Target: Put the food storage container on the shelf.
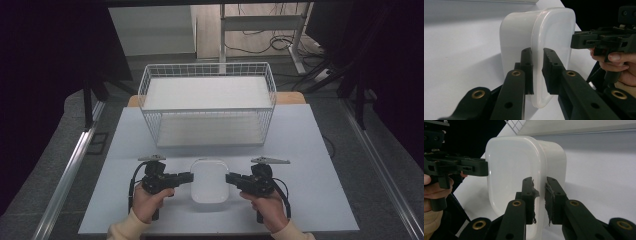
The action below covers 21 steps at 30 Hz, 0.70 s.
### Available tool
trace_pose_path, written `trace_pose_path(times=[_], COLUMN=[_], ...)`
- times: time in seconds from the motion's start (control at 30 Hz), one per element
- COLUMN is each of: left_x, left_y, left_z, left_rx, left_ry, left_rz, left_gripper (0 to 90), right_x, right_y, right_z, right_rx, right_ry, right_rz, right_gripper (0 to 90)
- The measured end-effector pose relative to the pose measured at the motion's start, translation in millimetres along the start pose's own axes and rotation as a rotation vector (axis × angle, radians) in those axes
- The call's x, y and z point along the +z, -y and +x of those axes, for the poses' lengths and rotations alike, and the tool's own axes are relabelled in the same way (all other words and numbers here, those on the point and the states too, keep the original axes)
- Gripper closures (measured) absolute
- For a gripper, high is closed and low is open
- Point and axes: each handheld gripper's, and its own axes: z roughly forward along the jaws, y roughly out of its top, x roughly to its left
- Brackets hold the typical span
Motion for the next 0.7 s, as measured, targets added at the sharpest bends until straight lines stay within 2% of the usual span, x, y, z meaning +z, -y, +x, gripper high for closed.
trace_pose_path(times=[0.33,0.7], left_x=[-5.4,-17.7], left_y=[-5.3,-26.4], left_z=[-4.9,-15.3], left_rx=[0.026,0.076], left_ry=[0.0,-0.002], left_rz=[-0.014,-0.058], left_gripper=[79.4,79.5], right_x=[-3.9,-13.7], right_y=[-4.3,-26.0], right_z=[4.2,13.5], right_rx=[-0.03,-0.105], right_ry=[-0.006,-0.009], right_rz=[-0.02,-0.06], right_gripper=[78.3,78.2])
